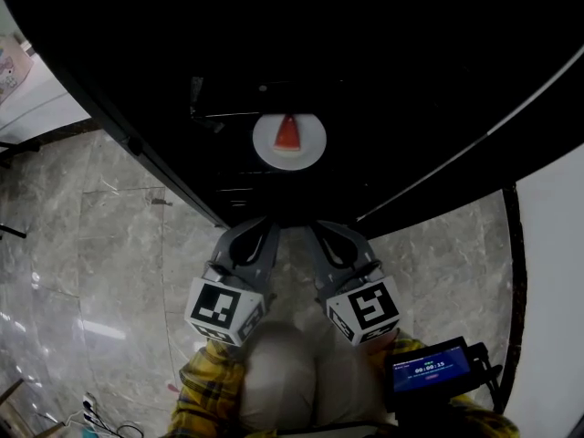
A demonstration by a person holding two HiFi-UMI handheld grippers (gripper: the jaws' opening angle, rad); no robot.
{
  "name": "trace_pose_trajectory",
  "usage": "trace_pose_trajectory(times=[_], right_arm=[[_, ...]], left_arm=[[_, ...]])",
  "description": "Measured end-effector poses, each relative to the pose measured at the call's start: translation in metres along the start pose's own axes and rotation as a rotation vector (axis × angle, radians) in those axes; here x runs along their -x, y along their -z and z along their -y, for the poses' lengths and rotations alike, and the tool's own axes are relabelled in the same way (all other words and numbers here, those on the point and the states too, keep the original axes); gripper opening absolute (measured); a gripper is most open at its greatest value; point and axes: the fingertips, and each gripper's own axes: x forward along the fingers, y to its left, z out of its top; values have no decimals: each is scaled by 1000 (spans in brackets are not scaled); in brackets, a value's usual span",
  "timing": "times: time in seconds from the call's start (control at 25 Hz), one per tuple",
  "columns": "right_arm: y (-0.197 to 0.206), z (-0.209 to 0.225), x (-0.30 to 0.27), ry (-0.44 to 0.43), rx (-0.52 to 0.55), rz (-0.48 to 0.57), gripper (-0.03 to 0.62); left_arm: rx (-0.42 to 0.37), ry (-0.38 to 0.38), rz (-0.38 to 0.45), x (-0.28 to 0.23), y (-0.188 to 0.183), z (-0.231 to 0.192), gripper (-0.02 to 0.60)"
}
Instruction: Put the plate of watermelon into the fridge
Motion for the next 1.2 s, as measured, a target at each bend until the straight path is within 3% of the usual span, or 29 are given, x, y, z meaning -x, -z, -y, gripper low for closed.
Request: trace_pose_trajectory(times=[0.16,0.36,0.48,0.6,0.8,1.2], right_arm=[[-6,5,1,4,15,-27,-2],[-11,5,-9,22,53,6,-2],[-17,5,-14,32,84,-3,-3],[-26,3,4,59,36,-33,-3],[-64,-19,51,64,-7,-135,-3],[-206,-59,123,42,-61,-159,-2]], left_arm=[[7,-11,-43,0,6,8,2],[3,10,-27,-10,4,25,2],[39,-32,-21,-16,-8,19,2],[75,-94,7,-1,-43,16,2],[72,-87,-53,34,-92,51,2],[62,-56,-132,89,-223,147,2]])
